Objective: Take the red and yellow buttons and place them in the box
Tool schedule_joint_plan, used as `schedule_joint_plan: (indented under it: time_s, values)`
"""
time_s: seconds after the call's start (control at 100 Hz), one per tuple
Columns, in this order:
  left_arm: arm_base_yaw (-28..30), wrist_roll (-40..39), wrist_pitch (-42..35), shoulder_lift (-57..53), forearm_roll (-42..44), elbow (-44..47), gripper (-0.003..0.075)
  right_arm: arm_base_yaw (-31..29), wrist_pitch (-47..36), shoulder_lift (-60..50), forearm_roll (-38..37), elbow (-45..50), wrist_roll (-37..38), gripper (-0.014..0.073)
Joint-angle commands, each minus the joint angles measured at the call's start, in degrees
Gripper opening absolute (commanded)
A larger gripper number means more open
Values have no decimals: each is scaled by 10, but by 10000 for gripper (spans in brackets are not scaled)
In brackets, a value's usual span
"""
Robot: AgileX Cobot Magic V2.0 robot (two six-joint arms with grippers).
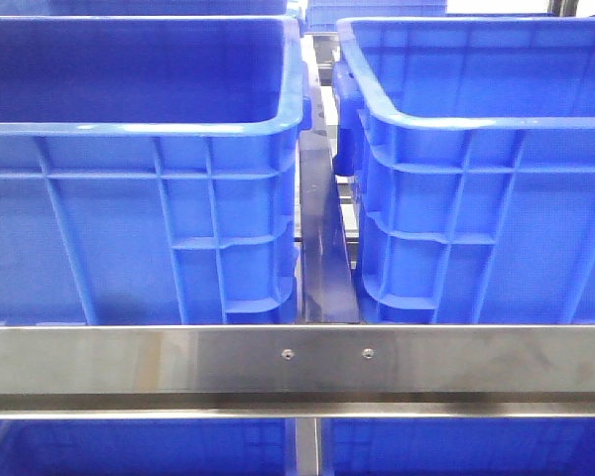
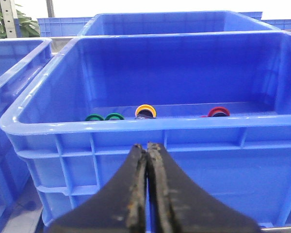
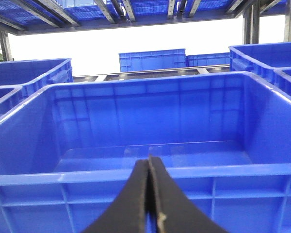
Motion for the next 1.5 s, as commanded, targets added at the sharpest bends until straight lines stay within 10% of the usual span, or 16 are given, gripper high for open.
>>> schedule_joint_plan:
  time_s: [0.0, 0.65, 1.09, 1.49]
  values:
    - [0, -3, -51, -20, -4, 29, -19, -1, -42, -15, -5, -11, -3, -68]
    - [0, -3, 70, 15, -18, -134, -19, -1, -42, -15, -5, -11, -3, -68]
    - [0, 51, 365, 304, -22, -454, -19, -1, -42, -15, -5, -11, -3, -68]
    - [0, 52, 379, 484, -28, -560, -19, -1, -42, -15, -5, -11, -3, -68]
